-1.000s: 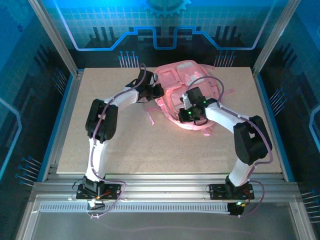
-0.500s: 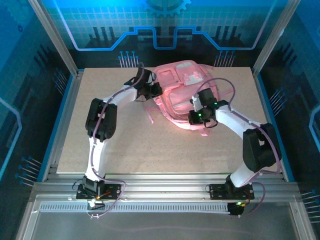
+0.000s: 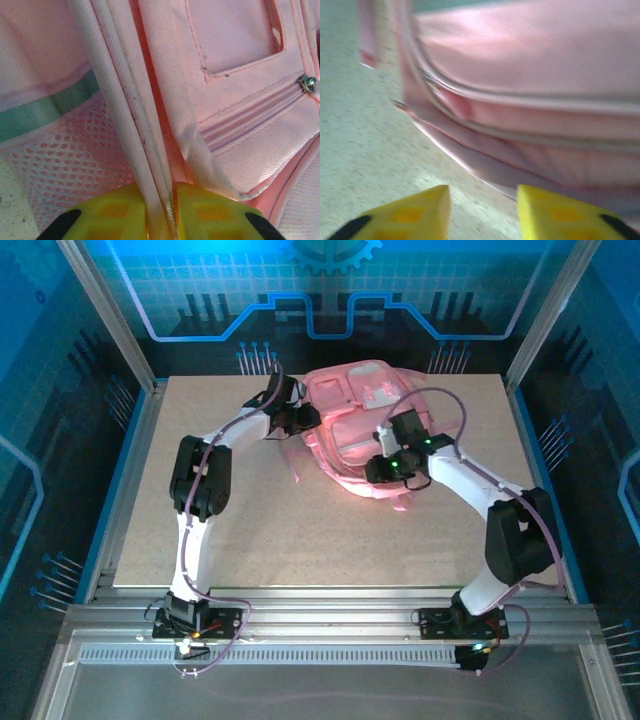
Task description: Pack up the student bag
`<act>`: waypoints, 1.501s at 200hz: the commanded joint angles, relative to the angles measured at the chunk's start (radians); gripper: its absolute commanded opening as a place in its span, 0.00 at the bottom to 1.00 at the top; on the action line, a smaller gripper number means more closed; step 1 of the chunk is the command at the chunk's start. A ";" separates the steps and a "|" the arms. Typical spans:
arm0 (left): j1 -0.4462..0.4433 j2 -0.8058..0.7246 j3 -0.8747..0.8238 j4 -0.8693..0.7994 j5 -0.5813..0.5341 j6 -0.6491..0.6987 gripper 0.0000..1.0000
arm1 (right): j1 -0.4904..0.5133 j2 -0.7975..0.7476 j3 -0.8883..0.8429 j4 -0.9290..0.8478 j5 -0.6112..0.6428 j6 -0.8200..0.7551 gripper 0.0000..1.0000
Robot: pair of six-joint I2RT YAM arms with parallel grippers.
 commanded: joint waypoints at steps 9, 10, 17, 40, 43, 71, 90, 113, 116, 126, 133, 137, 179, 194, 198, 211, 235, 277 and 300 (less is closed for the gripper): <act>0.017 -0.024 -0.003 0.003 -0.004 -0.001 0.21 | 0.059 0.106 0.098 0.032 0.025 0.033 0.51; 0.016 -0.025 -0.004 0.004 -0.004 -0.001 0.21 | 0.061 0.109 0.100 0.033 0.027 0.035 0.51; 0.016 -0.029 -0.006 0.006 -0.001 -0.004 0.21 | 0.069 0.131 0.114 0.035 0.040 0.046 0.52; 0.013 -0.041 -0.020 0.017 0.010 -0.011 0.22 | 0.085 0.176 0.138 0.036 0.069 0.089 0.54; 0.013 -0.041 -0.023 0.020 0.010 -0.012 0.22 | 0.088 0.180 0.139 0.036 0.076 0.097 0.54; 0.011 -0.047 -0.029 0.027 0.017 -0.018 0.24 | 0.105 0.203 0.128 0.057 0.111 0.159 0.44; 0.009 -0.048 -0.034 0.033 0.022 -0.022 0.24 | 0.121 0.235 0.139 0.071 0.142 0.182 0.43; 0.006 -0.053 -0.042 0.039 0.030 -0.030 0.24 | 0.145 0.286 0.170 0.085 0.198 0.207 0.43; 0.006 -0.055 -0.045 0.040 0.032 -0.031 0.24 | 0.149 0.295 0.177 0.088 0.212 0.213 0.43; 0.004 -0.062 -0.059 0.051 0.035 -0.038 0.24 | 0.155 0.315 0.188 0.094 0.239 0.224 0.43; 0.003 -0.068 -0.071 0.060 0.036 -0.043 0.24 | 0.159 0.330 0.198 0.102 0.258 0.234 0.42; 0.002 -0.071 -0.078 0.066 0.036 -0.045 0.24 | 0.161 0.336 0.201 0.106 0.268 0.242 0.41; -0.002 -0.085 -0.105 0.089 0.047 -0.060 0.24 | 0.172 0.364 0.201 0.121 0.341 0.285 0.14; 0.000 -0.083 -0.103 0.089 0.045 -0.059 0.24 | 0.172 0.353 0.186 0.127 0.341 0.285 0.02; 0.000 -0.082 -0.100 0.089 0.044 -0.058 0.24 | 0.171 0.350 0.184 0.126 0.338 0.285 0.00; 0.000 -0.077 -0.092 0.089 0.038 -0.053 0.24 | 0.166 0.328 0.172 0.127 0.320 0.280 0.00; 0.014 -0.052 -0.063 0.079 0.019 -0.043 0.24 | 0.144 0.272 0.140 0.104 0.281 0.273 0.00; 0.039 0.006 0.035 0.027 -0.003 -0.018 0.23 | 0.075 0.178 0.048 0.028 0.124 0.205 0.00; 0.039 0.028 0.080 0.014 -0.012 -0.010 0.22 | 0.048 0.137 -0.006 -0.017 0.103 0.159 0.00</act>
